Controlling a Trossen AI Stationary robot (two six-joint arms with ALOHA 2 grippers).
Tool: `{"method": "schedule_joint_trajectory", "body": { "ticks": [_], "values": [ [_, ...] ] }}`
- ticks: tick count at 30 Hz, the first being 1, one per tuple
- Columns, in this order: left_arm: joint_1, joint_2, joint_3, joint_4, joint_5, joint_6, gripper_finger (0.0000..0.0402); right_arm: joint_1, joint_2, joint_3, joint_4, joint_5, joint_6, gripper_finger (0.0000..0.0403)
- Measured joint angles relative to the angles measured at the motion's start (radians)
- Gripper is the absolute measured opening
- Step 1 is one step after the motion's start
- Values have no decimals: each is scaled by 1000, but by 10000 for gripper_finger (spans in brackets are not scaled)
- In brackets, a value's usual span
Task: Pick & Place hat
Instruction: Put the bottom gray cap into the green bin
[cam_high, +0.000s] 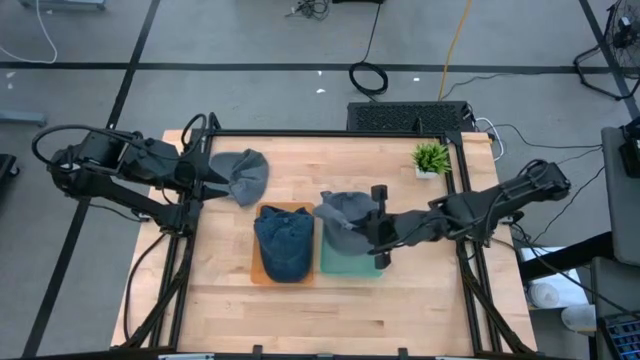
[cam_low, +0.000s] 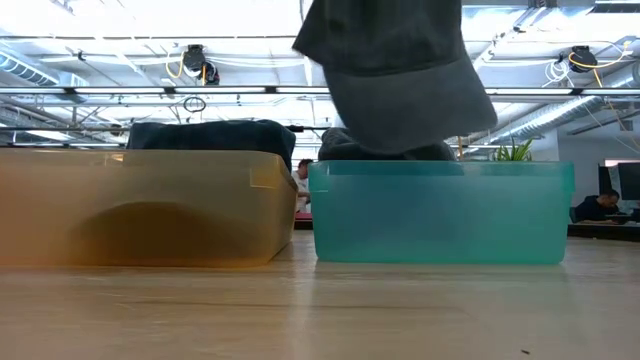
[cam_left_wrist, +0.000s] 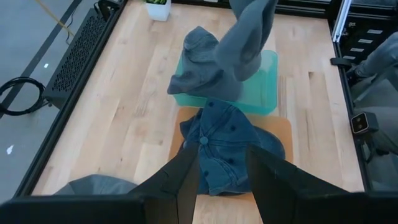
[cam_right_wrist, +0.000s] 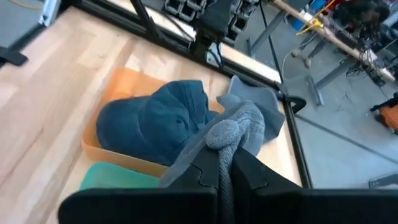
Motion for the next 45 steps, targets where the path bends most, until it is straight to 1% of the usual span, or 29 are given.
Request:
{"method": "schedule_joint_trajectory", "body": {
  "ticks": [6, 9, 13, 17, 19, 23, 27, 33, 36, 38, 42, 45],
  "values": [
    [0, 0, 0, -3, 2, 0, 141, -21, 49, -5, -1, 0, 76, 0],
    [0, 0, 0, -27, 2, 0, 141, -23, 49, -40, 32, 5, 100, 0],
    [0, 0, 0, -47, 2, -3, 141, -29, 37, -134, 122, 28, 153, 0],
    [0, 0, 0, -45, 2, -8, 141, -40, 35, -232, 274, 30, 162, 0],
    [0, 0, 0, -45, 2, -8, 141, -51, 36, -264, 302, 40, 182, 0],
    [-1, 0, 0, -45, 2, -11, 141, -74, 29, -315, 317, 126, 209, 0],
    [-1, 0, 0, -45, 2, -28, 141, -99, 31, -383, 327, 129, 231, 0],
    [0, 0, 0, -44, 1, -27, 141, -119, 31, -509, 473, 129, 233, 3],
    [0, 0, 0, -43, 0, -27, 141, -127, 31, -529, 499, 130, 202, 20],
    [0, 0, 0, -43, 0, -28, 141, -133, 31, -530, 493, 129, 200, 40],
    [0, 0, 0, -43, -4, -43, 141, -132, 5, -530, 492, 127, 173, 98],
    [0, 0, 0, -43, -39, -62, 141, -120, -49, -531, 490, 127, 163, 151]
  ]
}}
